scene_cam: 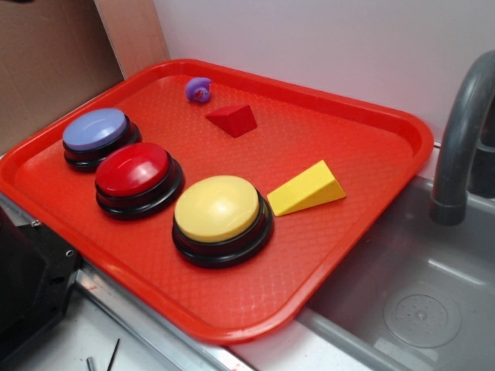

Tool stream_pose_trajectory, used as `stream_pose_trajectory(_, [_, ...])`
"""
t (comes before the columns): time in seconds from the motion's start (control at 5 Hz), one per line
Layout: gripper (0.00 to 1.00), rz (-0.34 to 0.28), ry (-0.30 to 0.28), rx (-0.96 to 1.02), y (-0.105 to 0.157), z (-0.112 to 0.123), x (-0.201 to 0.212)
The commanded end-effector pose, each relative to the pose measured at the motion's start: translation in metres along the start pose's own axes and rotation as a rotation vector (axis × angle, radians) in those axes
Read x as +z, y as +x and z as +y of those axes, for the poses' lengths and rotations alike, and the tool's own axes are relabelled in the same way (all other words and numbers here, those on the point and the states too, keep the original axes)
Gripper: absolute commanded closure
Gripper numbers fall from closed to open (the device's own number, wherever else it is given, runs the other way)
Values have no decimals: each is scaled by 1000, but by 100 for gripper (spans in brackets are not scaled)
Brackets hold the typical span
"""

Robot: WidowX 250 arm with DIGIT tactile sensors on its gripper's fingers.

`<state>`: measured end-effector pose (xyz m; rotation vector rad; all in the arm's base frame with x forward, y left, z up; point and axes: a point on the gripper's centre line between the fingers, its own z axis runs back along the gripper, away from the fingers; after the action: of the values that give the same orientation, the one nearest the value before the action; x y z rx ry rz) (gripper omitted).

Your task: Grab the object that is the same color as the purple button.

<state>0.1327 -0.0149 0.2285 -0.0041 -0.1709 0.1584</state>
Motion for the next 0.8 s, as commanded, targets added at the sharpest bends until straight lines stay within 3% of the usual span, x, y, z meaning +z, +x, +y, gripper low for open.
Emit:
stream_pose_trajectory(0.0, [0,-96,26,249,42,5,-38])
stream_pose_trajectory(0.2, [0,-102,30,334,72,16,-65])
stream_pose_trajectory(0.6, [0,-174,63,467,124,41,-113])
